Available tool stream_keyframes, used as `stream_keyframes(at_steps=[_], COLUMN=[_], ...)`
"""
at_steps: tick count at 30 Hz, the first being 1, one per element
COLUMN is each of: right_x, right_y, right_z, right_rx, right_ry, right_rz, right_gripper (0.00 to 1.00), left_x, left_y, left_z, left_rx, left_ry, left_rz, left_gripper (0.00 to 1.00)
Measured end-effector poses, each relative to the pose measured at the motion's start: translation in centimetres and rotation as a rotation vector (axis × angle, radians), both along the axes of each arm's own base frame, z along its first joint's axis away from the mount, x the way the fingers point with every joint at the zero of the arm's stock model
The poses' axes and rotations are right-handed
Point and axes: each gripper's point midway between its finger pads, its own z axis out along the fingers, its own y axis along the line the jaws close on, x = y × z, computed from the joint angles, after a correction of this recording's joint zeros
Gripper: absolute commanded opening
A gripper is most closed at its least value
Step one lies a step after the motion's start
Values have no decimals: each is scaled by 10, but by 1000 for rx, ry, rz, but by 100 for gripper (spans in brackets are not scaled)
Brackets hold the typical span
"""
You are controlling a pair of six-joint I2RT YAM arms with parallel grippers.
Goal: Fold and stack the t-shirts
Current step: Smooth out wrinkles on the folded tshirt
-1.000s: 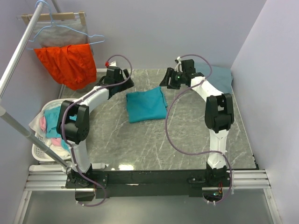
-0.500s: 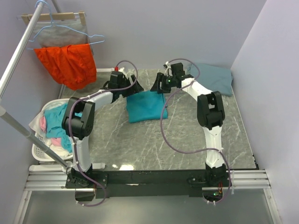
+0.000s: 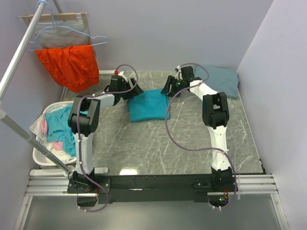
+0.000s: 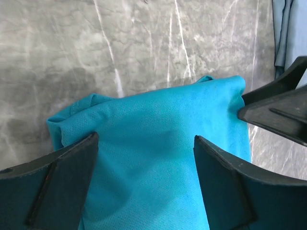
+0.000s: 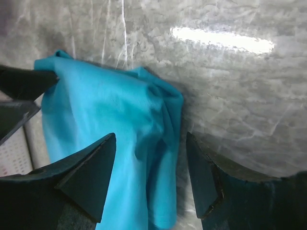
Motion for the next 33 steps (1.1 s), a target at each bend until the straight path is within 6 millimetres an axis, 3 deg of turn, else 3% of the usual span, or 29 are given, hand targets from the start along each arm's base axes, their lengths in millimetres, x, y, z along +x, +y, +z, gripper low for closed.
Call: stream_keyframes(at_steps=[7, 13, 16, 18, 21, 27, 33], right_x=[-19, -47, -56, -60, -68, -89, -98], right_y=[-18, -27, -24, -19, -5, 32, 41], right_z=[-1, 12, 31, 43, 53, 53, 24], right_rx=[-8, -22, -5, 9, 30, 73, 60], right_ry=[-5, -3, -31, -59, -79, -65, -3], right_rz=[-25, -31, -19, -5, 26, 117, 131], right_gripper=[68, 68, 68, 68, 68, 68, 68], left_x=[-3, -16, -30, -39, -50, -90, -104], left_y=[10, 15, 15, 11, -1, -28, -27], left_z=[13, 73, 102, 111, 104, 48, 1], left_rx=[-7, -36, -60, -70, -73, -73, -51], left_ry=[-22, -118, -166, -184, -171, -32, 75], left_rz=[18, 25, 22, 8, -18, -85, -81], left_gripper=[91, 93, 92, 92, 91, 91, 90])
